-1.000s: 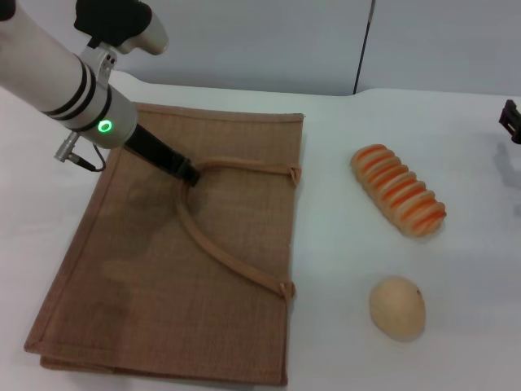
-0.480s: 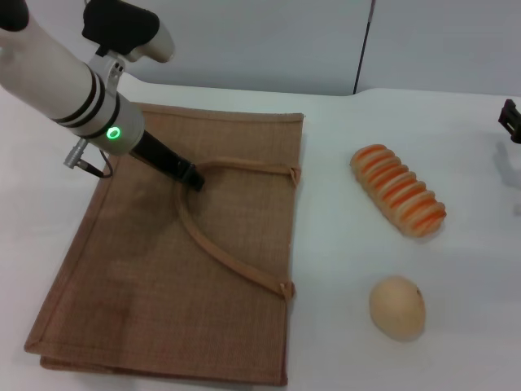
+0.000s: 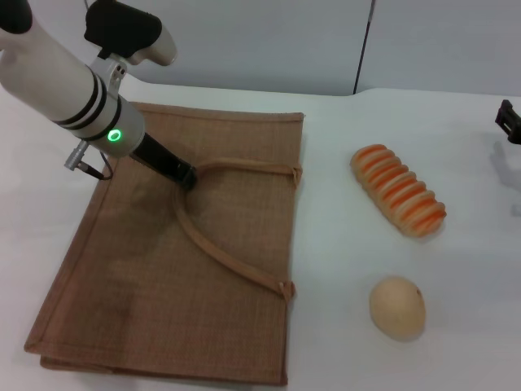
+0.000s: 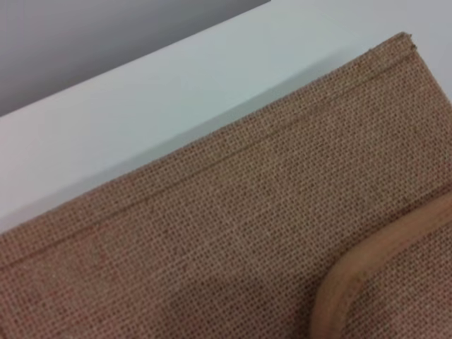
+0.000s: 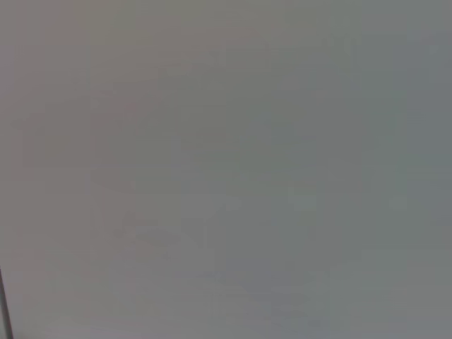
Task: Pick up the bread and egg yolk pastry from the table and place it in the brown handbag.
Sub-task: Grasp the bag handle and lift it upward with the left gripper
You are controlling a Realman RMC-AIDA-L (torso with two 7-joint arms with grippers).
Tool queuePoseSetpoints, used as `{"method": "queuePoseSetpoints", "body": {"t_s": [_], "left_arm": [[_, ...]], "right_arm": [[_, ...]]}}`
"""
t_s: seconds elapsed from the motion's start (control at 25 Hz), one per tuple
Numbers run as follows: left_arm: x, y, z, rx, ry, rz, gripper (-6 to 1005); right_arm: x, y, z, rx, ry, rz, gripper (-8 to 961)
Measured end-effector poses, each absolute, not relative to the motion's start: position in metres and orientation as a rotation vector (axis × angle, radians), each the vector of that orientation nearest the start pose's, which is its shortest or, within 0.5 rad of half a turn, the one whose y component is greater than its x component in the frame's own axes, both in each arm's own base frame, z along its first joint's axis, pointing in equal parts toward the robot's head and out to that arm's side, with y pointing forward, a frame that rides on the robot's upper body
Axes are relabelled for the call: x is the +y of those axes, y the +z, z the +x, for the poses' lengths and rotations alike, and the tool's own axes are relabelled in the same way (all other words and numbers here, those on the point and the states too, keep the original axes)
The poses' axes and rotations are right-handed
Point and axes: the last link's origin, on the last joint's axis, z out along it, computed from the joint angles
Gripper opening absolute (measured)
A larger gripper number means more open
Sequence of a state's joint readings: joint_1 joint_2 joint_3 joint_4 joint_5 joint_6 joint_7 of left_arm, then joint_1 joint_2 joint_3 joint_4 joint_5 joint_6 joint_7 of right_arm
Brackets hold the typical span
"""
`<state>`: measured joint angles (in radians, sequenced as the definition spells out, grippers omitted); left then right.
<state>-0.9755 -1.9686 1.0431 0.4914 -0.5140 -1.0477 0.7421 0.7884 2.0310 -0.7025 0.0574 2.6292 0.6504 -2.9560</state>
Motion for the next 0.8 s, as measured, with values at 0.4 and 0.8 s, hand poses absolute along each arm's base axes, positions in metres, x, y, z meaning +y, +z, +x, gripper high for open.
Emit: {"method": "queuePoseSetpoints", "body": {"t_s": [0.4, 0.8], "left_arm": [[0.449, -0.005, -0.228, -1.078, 0.34, -2.385, 121], [0.451, 0.028, -0.188, -0.914, 0.124, -2.439, 118]], "right_arm": [[0.426, -0.004, 0.325, 0.821, 0.394, -1.599, 753], [0.422, -0.005, 0.33, 0.835, 0.372, -1.601, 752]]}}
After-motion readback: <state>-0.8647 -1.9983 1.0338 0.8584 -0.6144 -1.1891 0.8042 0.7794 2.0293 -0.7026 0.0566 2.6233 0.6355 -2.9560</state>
